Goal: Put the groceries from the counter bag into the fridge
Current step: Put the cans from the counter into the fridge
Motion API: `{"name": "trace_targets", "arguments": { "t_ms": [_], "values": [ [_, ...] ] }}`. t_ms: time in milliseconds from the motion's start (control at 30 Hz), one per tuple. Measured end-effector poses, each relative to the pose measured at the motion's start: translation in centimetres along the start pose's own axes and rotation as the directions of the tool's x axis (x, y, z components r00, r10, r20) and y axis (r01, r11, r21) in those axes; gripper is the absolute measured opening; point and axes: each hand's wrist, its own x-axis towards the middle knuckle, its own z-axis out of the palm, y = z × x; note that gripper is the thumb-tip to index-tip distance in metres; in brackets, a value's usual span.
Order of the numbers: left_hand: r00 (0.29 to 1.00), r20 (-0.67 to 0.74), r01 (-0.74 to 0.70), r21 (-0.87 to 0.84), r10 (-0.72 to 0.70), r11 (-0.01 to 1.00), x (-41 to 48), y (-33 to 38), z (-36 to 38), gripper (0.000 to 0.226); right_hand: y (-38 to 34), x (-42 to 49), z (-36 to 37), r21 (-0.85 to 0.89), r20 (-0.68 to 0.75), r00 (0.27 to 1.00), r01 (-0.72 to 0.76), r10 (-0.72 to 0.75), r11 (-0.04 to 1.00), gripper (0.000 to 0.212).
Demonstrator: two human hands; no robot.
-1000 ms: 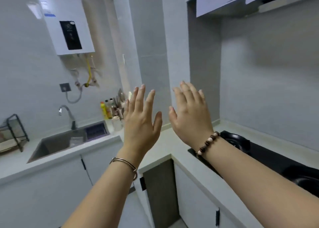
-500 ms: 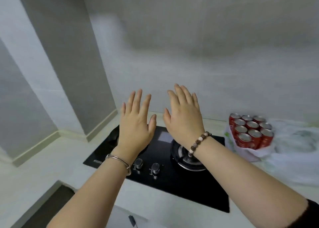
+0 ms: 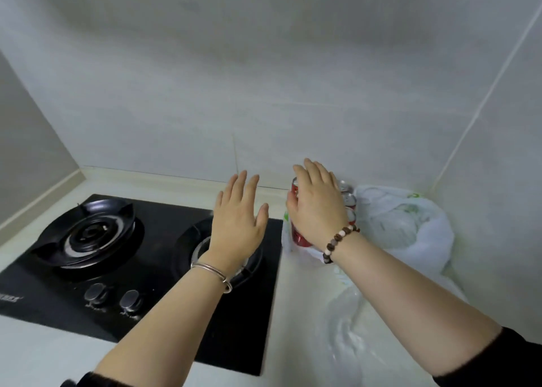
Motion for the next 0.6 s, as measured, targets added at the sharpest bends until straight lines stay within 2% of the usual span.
{"name": "trace_targets", "arguments": {
  "t_ms": [133,300,433,600],
  "values": [
    [0.987,0.155,0.041,-0.065,-0.031,0.997,1.2,2.1,5.1,0.058,6.5,0.4,2.2,0.009,0.08,0.994,-0.078,0.077,0.997,0.049],
    [0.927,0.341,0.209,-0.13,-0.154,0.969,1.6,3.7,10.4,0.054,12.2,-0.1,5.7,0.034,0.268,0.959,-0.107,0.094,0.994,0.047],
    [0.889,0.395,0.301,-0.125,-0.231,0.945,1.7,4.5,13.5,0.05,14.5,-0.2,8.0,0.073,0.417,0.908,-0.082,0.045,0.994,0.055],
    [0.854,0.387,0.385,-0.021,-0.348,0.923,2.1,4.7,16.0,0.061,15.5,1.1,10.3,0.022,0.478,0.878,-0.03,0.016,0.999,0.066]
  ]
}}
